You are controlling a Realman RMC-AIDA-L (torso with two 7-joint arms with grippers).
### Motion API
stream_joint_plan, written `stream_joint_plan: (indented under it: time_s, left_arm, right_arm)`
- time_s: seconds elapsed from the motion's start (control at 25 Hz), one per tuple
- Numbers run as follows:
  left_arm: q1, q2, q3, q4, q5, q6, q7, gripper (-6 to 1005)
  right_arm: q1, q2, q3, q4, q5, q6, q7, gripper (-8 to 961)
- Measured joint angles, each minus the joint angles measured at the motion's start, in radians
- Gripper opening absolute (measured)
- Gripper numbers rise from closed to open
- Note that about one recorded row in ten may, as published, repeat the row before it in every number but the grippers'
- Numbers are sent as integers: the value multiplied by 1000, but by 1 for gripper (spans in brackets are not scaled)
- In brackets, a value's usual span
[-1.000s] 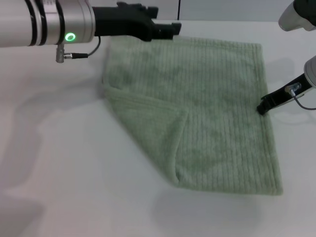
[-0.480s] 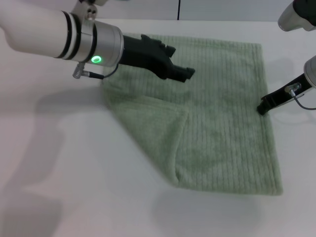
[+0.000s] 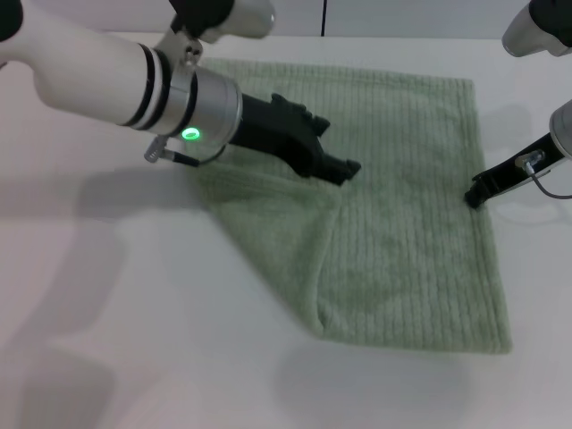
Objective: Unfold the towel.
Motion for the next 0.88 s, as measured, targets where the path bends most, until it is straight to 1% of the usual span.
stream_joint_plan:
  time_s: [0.2, 0.32, 0.56, 0.76, 0.88]
  left_arm:
    - [-6, -1, 48, 9, 3, 3, 4, 801]
    - [-15, -3, 58, 23, 8, 7, 4, 801]
    - [-26, -8, 80, 47, 15, 62, -8, 801]
    - [-49, -8, 146, 82, 16, 117, -39, 801]
    - [-67, -8, 160, 112, 16, 130, -44, 801]
  right_arm:
    - [0, 0, -1, 0, 1, -1, 0, 1]
    - [0, 0, -1, 0, 1, -2, 0, 1]
    - [1, 0, -1, 0, 0, -6, 0, 1]
    - [4, 0, -2, 0, -1, -6, 0, 1]
    - [6, 0, -3, 0, -2, -8, 0, 0]
